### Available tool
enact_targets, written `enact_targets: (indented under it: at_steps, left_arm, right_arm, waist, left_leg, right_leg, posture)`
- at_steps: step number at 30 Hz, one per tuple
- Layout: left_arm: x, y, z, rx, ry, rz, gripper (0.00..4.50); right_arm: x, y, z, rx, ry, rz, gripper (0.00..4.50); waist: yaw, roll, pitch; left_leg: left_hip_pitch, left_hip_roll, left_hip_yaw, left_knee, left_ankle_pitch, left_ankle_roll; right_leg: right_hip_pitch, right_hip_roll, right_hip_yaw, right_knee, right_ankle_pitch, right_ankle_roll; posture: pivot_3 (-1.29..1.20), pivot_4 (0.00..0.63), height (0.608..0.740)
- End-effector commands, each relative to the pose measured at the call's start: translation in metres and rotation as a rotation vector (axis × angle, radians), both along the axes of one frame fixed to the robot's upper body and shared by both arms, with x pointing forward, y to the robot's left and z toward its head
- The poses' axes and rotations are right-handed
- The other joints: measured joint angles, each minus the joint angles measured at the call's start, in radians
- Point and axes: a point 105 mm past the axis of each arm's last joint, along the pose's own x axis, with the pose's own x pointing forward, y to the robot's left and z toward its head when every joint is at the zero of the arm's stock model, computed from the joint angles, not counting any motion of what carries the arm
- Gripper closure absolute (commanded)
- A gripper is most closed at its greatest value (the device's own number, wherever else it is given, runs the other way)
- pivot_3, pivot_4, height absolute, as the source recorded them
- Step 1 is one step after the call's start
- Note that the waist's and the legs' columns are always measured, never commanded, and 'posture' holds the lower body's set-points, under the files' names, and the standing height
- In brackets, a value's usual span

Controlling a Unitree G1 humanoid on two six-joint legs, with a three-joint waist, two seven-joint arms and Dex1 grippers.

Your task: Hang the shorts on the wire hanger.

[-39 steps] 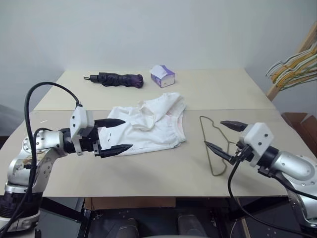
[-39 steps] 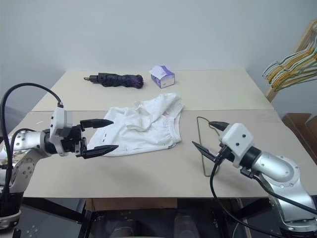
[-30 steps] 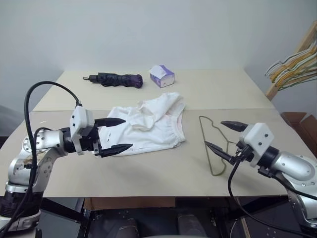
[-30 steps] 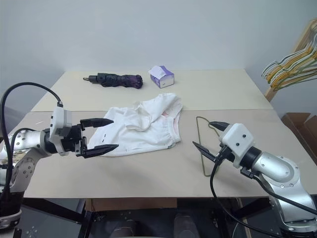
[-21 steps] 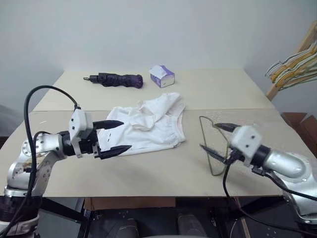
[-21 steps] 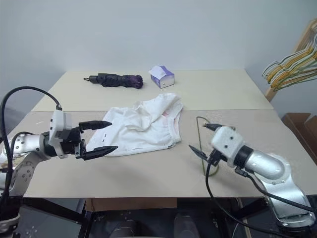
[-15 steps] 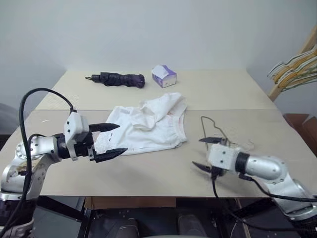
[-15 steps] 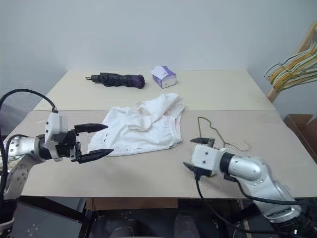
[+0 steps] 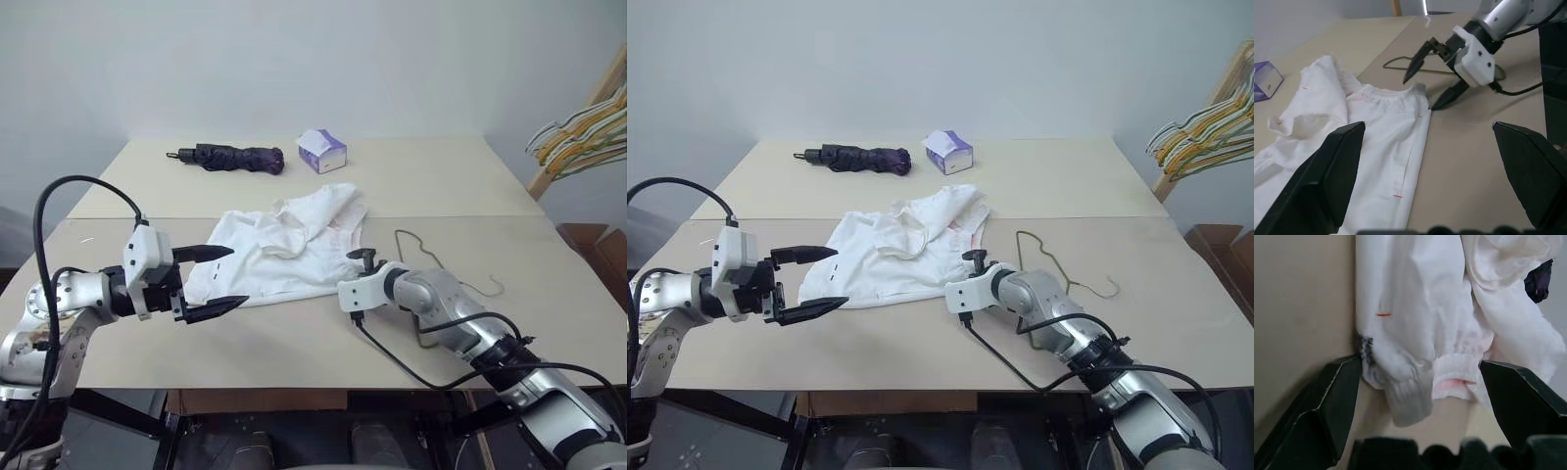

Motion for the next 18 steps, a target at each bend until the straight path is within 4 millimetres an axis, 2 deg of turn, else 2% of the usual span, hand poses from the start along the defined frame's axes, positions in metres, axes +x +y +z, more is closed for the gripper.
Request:
enact_targets:
  at_steps: [1, 2, 7, 12, 13, 18]
  left_arm:
    - [-0.001, -0.002, 0.01, 0.008, -0.05, -0.01, 0.0]
    - [-0.001, -0.002, 0.009, 0.013, -0.052, -0.011, 0.0]
    - [-0.002, -0.001, 0.005, 0.043, -0.054, -0.017, 0.0]
    - [-0.005, 0.006, -0.011, 0.133, -0.053, -0.03, 0.0]
    - [-0.004, 0.009, -0.016, 0.162, -0.05, -0.028, 0.0]
    - [-0.006, 0.039, -0.055, 0.446, -0.012, -0.036, 0.0]
  right_arm:
    - [0.008, 0.001, 0.0, -0.047, -0.045, 0.028, 0.64]
    - [0.01, 0.002, -0.001, -0.064, -0.045, 0.04, 0.86]
    - [0.012, 0.004, -0.004, -0.075, -0.044, 0.059, 2.57]
    - [0.01, 0.004, -0.006, -0.077, -0.033, 0.072, 4.34]
    - [0.009, 0.004, -0.005, -0.076, -0.034, 0.074, 4.49]
    - [0.005, 0.01, 0.011, -0.013, -0.067, 0.089, 4.49]
  waist:
    - [-0.001, 0.0, 0.0]
    - [-0.002, 0.0, 0.0]
    - [-0.007, 0.0, 0.0]
    - [-0.008, 0.0, 0.0]
    - [-0.008, 0.0, 0.0]
    - [-0.009, 0.0, 0.0]
  left_leg:
    - [0.0, 0.0, 0.0, 0.0, 0.0, 0.0]
    - [0.0, 0.0, 0.0, 0.0, 0.0, 0.0]
    - [0.001, 0.0, -0.001, 0.0, 0.0, 0.0]
    - [0.001, 0.0, -0.001, 0.0, 0.0, 0.0]
    - [0.001, 0.0, -0.001, 0.0, 0.0, 0.0]
    - [0.001, 0.001, -0.001, 0.0, 0.0, 0.0]
  right_leg:
    - [0.0, 0.0, 0.0, 0.0, 0.0, 0.0]
    - [0.001, 0.001, 0.0, 0.0, 0.0, 0.0]
    - [0.001, 0.001, 0.0, 0.0, 0.0, 0.0]
    - [0.001, 0.001, 0.0, 0.001, 0.0, 0.0]
    - [0.001, 0.001, 0.0, 0.001, 0.0, 0.0]
    - [0.0, 0.002, 0.0, 0.001, 0.0, 0.0]
  posture:
    - [-0.15, 0.0, 0.74]
    - [-0.15, 0.0, 0.74]
    - [-0.15, 0.0, 0.74]
    - [-0.15, 0.0, 0.74]
    - [-0.15, 0.0, 0.74]
    - [-0.17, 0.0, 0.74]
